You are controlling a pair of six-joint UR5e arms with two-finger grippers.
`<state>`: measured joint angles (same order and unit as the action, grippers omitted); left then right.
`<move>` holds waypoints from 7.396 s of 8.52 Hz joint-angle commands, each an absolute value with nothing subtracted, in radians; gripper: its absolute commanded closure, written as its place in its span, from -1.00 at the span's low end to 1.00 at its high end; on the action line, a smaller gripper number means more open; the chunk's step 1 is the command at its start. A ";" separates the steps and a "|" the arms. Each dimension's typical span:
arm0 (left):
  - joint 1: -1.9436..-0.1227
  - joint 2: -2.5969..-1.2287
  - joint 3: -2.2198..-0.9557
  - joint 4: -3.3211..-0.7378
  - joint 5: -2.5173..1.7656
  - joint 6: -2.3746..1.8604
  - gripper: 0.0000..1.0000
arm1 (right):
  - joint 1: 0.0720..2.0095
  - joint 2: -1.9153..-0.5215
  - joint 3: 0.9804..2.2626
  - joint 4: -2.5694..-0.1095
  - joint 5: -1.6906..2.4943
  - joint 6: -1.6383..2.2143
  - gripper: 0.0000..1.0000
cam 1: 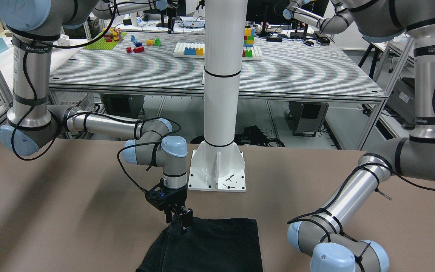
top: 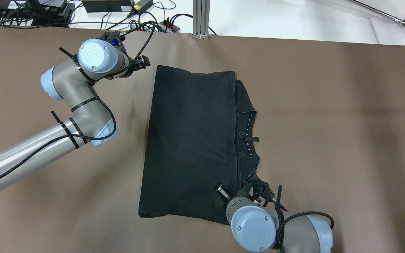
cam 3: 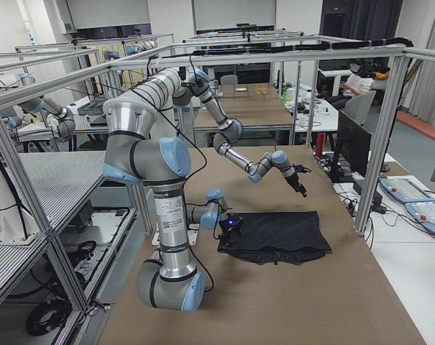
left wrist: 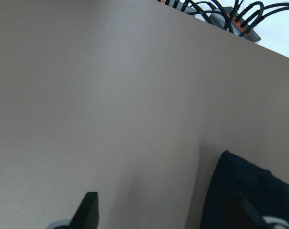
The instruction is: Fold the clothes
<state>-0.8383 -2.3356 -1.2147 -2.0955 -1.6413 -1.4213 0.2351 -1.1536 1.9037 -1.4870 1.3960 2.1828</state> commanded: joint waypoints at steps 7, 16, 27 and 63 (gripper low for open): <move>-0.790 -2.339 -1.215 -2.094 -1.559 -1.456 -0.89 | 0.210 -1.177 1.896 -1.482 1.367 2.240 0.08; -0.792 -2.332 -1.213 -2.092 -1.557 -1.479 -0.89 | 0.201 -1.183 1.930 -1.516 1.371 2.230 0.30; -0.790 -2.322 -1.215 -2.092 -1.554 -1.523 -0.89 | 0.192 -1.183 1.891 -1.509 1.365 2.247 1.00; -0.510 -2.081 -2.073 -1.781 -1.576 -2.085 1.00 | 0.510 -1.148 2.145 -1.540 1.631 2.232 1.00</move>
